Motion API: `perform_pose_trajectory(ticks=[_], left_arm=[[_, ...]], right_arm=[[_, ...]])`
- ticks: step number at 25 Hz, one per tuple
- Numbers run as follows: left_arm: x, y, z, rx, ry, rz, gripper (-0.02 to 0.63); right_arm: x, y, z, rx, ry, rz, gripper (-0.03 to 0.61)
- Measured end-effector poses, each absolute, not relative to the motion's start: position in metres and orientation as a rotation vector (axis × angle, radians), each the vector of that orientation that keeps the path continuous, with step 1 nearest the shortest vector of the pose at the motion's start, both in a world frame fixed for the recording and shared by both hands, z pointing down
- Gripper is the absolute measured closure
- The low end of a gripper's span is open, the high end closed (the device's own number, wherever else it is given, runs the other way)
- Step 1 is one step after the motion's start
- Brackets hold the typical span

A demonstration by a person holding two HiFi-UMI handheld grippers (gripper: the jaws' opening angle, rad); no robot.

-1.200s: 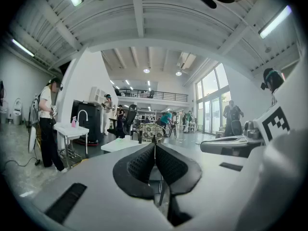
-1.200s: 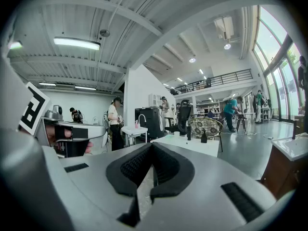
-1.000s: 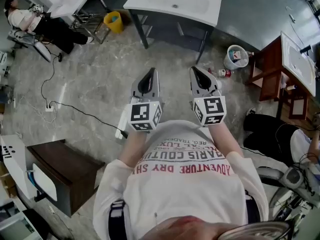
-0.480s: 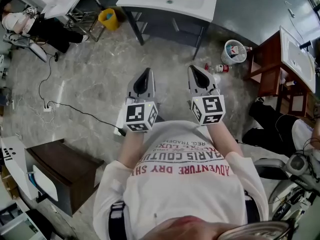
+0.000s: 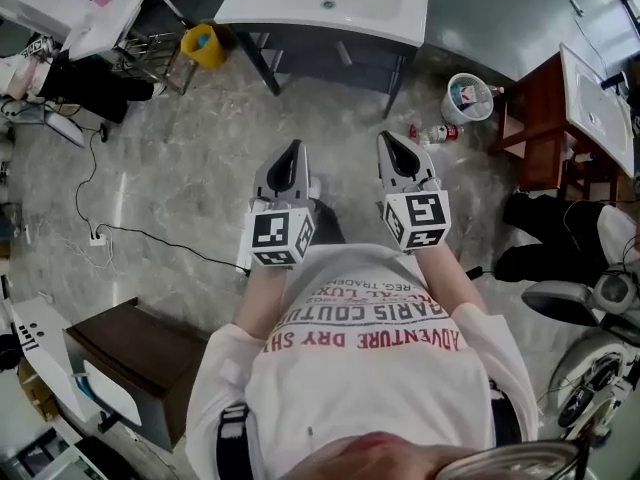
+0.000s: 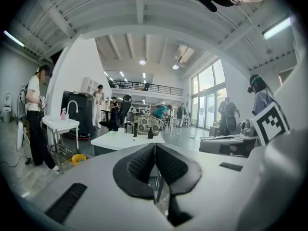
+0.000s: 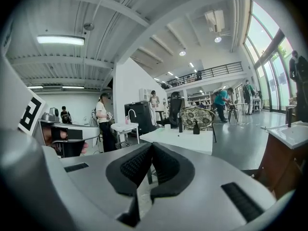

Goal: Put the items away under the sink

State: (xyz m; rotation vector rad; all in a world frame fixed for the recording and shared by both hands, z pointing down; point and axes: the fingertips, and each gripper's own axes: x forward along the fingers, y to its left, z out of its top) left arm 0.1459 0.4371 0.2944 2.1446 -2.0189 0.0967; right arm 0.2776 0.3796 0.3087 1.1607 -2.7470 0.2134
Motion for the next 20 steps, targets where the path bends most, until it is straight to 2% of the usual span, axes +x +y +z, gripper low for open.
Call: perform_pose_trajectory(ticks=[12, 20], left_arm=[[0.022, 0.282, 0.278, 2.292, -1.822, 0.062, 0.591], [-0.046, 0.226, 0.289, 2.278, -1.774, 0.038, 0.591]], right_arm=[[0.183, 0.247, 0.299, 1.456, -2.608, 0.256, 0.554], [0.136, 0.189, 0.305, 1.566, -2.547, 0.285, 0.554]])
